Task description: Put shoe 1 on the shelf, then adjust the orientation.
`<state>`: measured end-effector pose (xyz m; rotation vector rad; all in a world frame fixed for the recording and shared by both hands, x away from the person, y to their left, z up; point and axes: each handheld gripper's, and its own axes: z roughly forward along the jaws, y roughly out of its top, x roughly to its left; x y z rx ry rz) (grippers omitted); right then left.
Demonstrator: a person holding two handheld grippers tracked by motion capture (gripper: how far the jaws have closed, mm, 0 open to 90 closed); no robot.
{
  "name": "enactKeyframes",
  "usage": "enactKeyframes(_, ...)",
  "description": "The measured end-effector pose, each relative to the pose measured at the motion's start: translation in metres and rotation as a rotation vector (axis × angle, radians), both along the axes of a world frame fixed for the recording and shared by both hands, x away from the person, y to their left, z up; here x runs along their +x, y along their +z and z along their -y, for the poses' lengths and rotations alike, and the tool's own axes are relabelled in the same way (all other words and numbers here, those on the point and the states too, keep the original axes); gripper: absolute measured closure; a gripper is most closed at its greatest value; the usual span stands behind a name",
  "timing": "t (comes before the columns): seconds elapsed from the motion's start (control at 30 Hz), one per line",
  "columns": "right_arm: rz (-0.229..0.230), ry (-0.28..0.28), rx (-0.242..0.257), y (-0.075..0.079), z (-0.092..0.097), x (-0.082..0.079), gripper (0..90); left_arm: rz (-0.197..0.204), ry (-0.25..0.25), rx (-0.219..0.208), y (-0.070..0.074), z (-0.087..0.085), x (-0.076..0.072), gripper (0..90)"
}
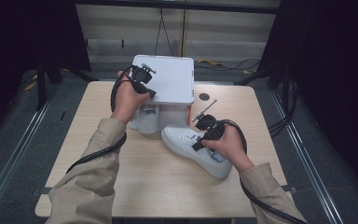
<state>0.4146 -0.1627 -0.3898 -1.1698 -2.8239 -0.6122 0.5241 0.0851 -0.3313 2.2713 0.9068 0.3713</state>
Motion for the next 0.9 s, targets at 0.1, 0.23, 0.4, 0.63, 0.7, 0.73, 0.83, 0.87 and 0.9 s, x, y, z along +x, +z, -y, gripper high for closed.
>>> enactKeyframes(0.1, -0.012, 0.028, 0.028, -0.007, -0.004, -0.002, 78.8, 0.0, 0.003, -0.005, 0.0, 0.0, 0.0, 90.0)
enactKeyframes(0.23, -0.013, 0.104, -0.048, -0.007, -0.007, -0.006, 64.9, -0.003, 0.006, -0.011, 0.0, -0.001, 0.0, 90.0)
enactKeyframes(0.4, -0.02, 0.151, -0.122, -0.01, 0.002, -0.016, 59.8, -0.002, 0.006, -0.011, 0.0, -0.002, 0.0, 90.0)
enactKeyframes(0.63, -0.076, 0.128, -0.106, -0.024, 0.005, -0.022, 79.1, -0.005, 0.009, -0.032, -0.001, -0.003, 0.0, 90.0)
enactKeyframes(0.7, -0.068, 0.108, -0.104, -0.023, 0.005, -0.022, 79.9, -0.006, 0.006, -0.029, -0.001, -0.004, 0.001, 90.0)
enactKeyframes(0.73, -0.067, 0.094, -0.095, -0.022, 0.006, -0.023, 80.3, -0.008, 0.005, -0.031, -0.001, -0.003, 0.001, 90.0)
enactKeyframes(0.83, -0.051, 0.054, -0.063, -0.015, 0.008, -0.024, 81.6, -0.004, 0.008, -0.033, -0.002, -0.004, 0.0, 90.0)
enactKeyframes(0.87, -0.033, 0.046, -0.061, -0.011, 0.008, -0.024, 82.0, 0.001, 0.007, -0.036, -0.002, -0.004, 0.0, 90.0)
enactKeyframes(0.9, -0.01, 0.04, -0.06, -0.007, 0.007, -0.025, 82.2, 0.004, 0.007, -0.037, -0.002, -0.004, -0.001, 90.0)
